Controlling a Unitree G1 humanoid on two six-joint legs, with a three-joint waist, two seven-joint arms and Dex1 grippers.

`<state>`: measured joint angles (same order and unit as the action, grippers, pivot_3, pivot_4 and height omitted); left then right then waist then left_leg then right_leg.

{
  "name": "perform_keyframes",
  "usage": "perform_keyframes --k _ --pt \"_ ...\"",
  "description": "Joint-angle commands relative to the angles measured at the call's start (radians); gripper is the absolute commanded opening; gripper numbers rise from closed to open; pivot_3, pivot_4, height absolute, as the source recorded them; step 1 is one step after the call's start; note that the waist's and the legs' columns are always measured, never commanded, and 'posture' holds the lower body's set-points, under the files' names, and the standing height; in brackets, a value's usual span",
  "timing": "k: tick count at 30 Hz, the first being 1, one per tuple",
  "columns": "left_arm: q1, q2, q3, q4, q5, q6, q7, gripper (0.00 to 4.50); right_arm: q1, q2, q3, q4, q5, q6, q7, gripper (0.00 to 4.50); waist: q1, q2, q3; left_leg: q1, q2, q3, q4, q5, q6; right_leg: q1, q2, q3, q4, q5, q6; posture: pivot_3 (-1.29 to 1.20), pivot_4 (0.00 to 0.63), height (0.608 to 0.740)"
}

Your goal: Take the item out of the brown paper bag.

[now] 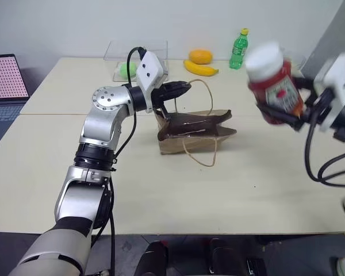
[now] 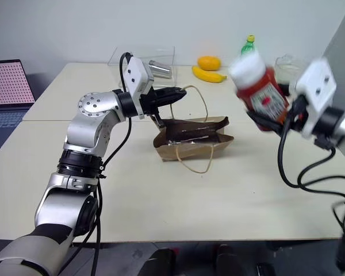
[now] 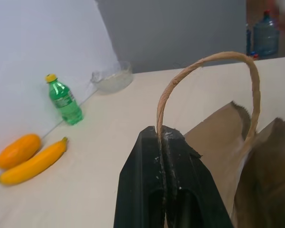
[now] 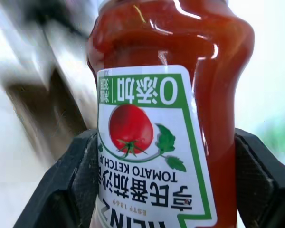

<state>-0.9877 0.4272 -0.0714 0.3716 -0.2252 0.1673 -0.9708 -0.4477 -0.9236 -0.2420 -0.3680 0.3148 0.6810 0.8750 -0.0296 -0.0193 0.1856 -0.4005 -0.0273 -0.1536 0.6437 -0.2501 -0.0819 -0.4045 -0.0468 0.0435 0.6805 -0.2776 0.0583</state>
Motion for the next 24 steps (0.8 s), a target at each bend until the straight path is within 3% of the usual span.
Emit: perform_keyframes --k 1,8,11,14,18,21,24 --pt "-0.023 -0.013 0.009 -0.020 -0.004 -0.020 0.006 0.00 0.035 -0.059 0.112 0.102 -0.135 -0.171 0.019 3.27 -0.008 0.000 0.000 0.000 0.000 0.000 0.000 0.000 0.000 0.000 0.000 0.000 0.000 0.000 0.000 0.00 0.150 0.740" --pt "-0.019 -0.029 0.010 -0.030 -0.004 -0.022 0.000 0.00 -0.010 -0.081 0.370 0.360 -0.317 -0.403 0.122 3.27 -0.042 0.003 0.001 0.003 0.004 0.004 0.000 0.000 0.000 -0.001 0.002 0.002 0.002 0.000 0.000 0.00 0.150 0.740" --pt "-0.017 -0.029 0.012 -0.029 -0.001 -0.029 0.003 0.00 -0.034 -0.081 0.403 0.413 -0.330 -0.439 0.171 4.29 -0.042 0.003 0.001 0.002 0.003 0.003 0.001 0.000 0.000 -0.001 0.001 0.002 0.001 0.000 0.000 0.00 0.150 0.740" --pt "-0.013 -0.030 0.011 -0.031 0.000 -0.031 0.005 0.00 -0.039 -0.083 0.415 0.446 -0.342 -0.485 0.204 4.49 -0.035 0.003 0.001 0.002 0.003 0.003 0.001 0.001 -0.001 0.000 0.001 0.002 0.001 0.000 0.000 0.00 0.150 0.740" --pt "-0.010 -0.033 0.012 -0.033 -0.002 -0.029 0.006 0.00 -0.021 -0.111 0.324 0.362 -0.282 -0.435 0.222 4.49 -0.028 0.003 0.001 0.001 0.003 0.002 0.001 0.002 -0.003 0.000 0.001 0.001 0.001 0.000 0.000 0.00 0.150 0.740" --pt "-0.013 -0.029 0.016 -0.019 -0.001 -0.035 0.006 0.00 0.080 -0.142 0.096 0.130 -0.077 -0.236 0.263 4.49 -0.023 0.003 0.002 0.001 0.002 0.002 0.001 0.002 -0.004 -0.001 0.000 0.002 0.001 0.000 0.000 0.00 0.150 0.740" --pt "-0.017 -0.013 0.012 -0.002 0.001 -0.041 -0.019 0.00 0.207 -0.068 -0.078 -0.107 0.104 -0.059 0.197 4.49 -0.016 0.003 0.001 0.000 0.003 0.001 0.000 0.002 -0.003 0.000 0.001 0.000 0.000 0.000 0.000 0.00 0.150 0.740"
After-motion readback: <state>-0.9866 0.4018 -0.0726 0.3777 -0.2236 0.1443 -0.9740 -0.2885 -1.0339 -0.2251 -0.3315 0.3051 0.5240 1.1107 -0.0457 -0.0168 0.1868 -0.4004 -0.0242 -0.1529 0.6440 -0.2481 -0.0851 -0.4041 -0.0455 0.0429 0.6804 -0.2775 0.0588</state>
